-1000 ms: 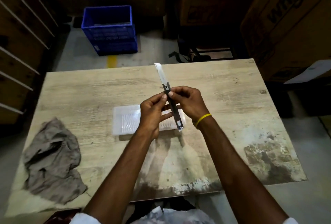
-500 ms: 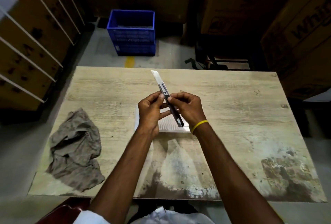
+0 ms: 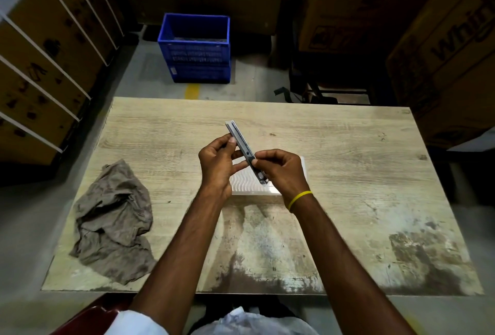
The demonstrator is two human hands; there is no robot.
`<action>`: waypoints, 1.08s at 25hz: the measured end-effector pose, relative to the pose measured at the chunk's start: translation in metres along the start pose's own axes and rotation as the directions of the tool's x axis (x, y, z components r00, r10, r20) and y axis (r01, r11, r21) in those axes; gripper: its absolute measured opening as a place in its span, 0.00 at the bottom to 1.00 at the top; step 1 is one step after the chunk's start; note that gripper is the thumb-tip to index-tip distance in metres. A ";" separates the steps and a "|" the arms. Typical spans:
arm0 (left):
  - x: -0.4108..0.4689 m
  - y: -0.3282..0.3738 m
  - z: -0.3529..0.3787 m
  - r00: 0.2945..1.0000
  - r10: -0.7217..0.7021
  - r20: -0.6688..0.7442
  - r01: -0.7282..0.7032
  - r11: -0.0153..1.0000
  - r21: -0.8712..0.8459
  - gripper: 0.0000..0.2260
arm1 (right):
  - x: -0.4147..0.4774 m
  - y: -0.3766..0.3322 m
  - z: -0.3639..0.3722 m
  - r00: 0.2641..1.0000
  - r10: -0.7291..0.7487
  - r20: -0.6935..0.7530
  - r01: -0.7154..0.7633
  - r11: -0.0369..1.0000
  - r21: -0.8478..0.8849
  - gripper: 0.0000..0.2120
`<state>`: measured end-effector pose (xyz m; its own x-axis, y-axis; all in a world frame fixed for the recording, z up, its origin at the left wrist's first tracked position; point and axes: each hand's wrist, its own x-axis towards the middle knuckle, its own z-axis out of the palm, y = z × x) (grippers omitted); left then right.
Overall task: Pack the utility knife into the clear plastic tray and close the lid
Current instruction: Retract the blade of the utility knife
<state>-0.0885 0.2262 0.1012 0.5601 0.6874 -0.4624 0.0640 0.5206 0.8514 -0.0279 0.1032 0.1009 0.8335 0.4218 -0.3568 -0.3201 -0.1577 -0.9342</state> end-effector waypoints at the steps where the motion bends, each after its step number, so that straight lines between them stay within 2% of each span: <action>1: 0.000 0.000 0.000 1.000 0.006 -0.004 -0.006 1.000 0.002 0.10 | -0.001 0.001 0.000 1.000 0.006 0.004 -0.006 1.000 0.010 0.06; 8: -0.002 0.000 -0.006 0.993 0.116 0.002 -0.116 0.993 0.031 0.18 | -0.005 0.003 -0.002 1.000 0.024 0.016 -0.025 0.999 0.043 0.09; 11: -0.002 0.001 -0.007 0.992 0.128 -0.016 -0.128 0.991 0.027 0.17 | -0.004 0.007 -0.006 1.000 0.018 -0.023 -0.017 0.999 0.045 0.10; 14: 0.000 0.002 -0.012 0.993 0.118 -0.030 -0.118 0.993 0.005 0.11 | -0.004 0.012 -0.013 0.998 0.008 -0.063 -0.005 0.999 0.045 0.09; 19: 0.001 -0.003 -0.032 1.000 0.004 -0.012 -0.005 0.999 -0.042 0.02 | -0.006 0.021 -0.038 0.986 0.030 -0.166 -0.011 0.993 0.116 0.13; 23: -0.016 -0.031 -0.052 0.990 -0.127 -0.054 0.115 0.976 -0.188 0.04 | -0.012 0.042 -0.049 0.967 0.089 -0.237 -0.063 0.992 0.113 0.14; 27: -0.045 -0.071 -0.069 0.977 -0.181 -0.111 0.159 0.970 -0.186 0.06 | -0.031 0.075 -0.053 0.922 0.211 -0.324 -0.191 0.977 0.094 0.18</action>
<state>-0.1752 0.1937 0.0440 0.4436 0.6336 -0.6338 -0.0023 0.7080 0.7062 -0.0537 0.0309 0.0416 0.8468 0.0666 -0.5277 -0.5143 -0.1508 -0.8442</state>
